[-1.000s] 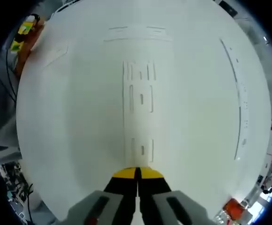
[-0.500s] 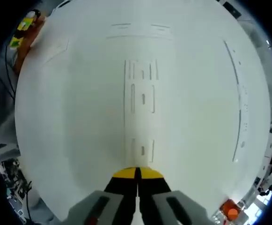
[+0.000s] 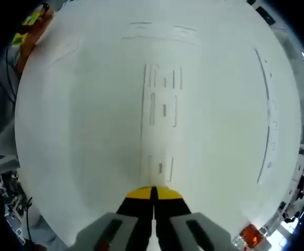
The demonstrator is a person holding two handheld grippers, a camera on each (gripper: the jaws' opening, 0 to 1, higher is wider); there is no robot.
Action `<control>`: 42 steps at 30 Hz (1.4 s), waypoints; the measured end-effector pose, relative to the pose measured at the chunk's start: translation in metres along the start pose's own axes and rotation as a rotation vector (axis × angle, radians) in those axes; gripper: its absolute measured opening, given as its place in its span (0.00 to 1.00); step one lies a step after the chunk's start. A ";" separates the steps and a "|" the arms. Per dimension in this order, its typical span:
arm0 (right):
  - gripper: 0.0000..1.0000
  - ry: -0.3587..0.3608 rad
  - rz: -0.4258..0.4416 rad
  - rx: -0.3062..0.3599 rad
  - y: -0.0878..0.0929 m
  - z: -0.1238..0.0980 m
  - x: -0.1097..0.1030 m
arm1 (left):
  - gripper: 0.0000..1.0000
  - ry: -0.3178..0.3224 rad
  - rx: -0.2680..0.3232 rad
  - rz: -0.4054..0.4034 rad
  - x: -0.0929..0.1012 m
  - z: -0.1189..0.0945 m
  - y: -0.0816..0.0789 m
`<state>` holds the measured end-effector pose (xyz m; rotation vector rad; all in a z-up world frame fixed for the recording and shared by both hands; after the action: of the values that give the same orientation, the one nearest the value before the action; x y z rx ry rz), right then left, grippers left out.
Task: Locate the socket holder cover, grip the socket holder cover, clip it into the socket holder slot.
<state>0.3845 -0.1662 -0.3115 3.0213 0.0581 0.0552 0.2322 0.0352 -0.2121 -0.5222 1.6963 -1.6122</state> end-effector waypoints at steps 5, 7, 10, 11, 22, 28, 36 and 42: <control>0.02 0.003 0.020 0.015 0.000 -0.001 0.001 | 0.06 0.002 -0.002 -0.002 0.000 0.000 0.000; 0.02 0.001 0.013 0.019 0.002 -0.002 -0.002 | 0.06 0.003 0.001 -0.003 -0.001 0.000 0.000; 0.14 0.001 0.020 0.007 0.010 -0.005 -0.003 | 0.06 0.005 0.000 -0.001 0.000 0.000 0.000; 0.20 0.006 0.040 0.021 0.011 -0.008 -0.002 | 0.06 0.005 0.001 -0.001 0.000 0.000 0.000; 0.36 0.032 0.038 0.150 -0.010 -0.010 0.005 | 0.05 0.001 0.005 -0.002 -0.001 -0.001 -0.001; 0.32 0.029 0.030 0.166 -0.019 -0.006 0.009 | 0.05 0.000 0.003 0.001 -0.002 -0.001 -0.001; 0.27 -0.002 0.024 0.169 -0.021 -0.007 0.003 | 0.05 -0.003 0.000 0.001 -0.002 0.000 0.000; 0.27 -0.001 0.024 0.178 -0.020 -0.007 -0.001 | 0.05 -0.003 -0.002 0.002 -0.002 0.000 0.000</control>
<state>0.3826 -0.1456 -0.3071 3.2004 0.0286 0.0535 0.2332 0.0365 -0.2120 -0.5232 1.6962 -1.6072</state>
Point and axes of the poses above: the point that each gripper's makers call its tool centre point, and the gripper's own axes: z roughly forward along the fingers, x roughly to its right, y roughly out of its underside, the point moved 2 cm from there along -z, roughly backward along the fingers, and after that the axes turned 3 degrees about -z, right-handed, at the moved point
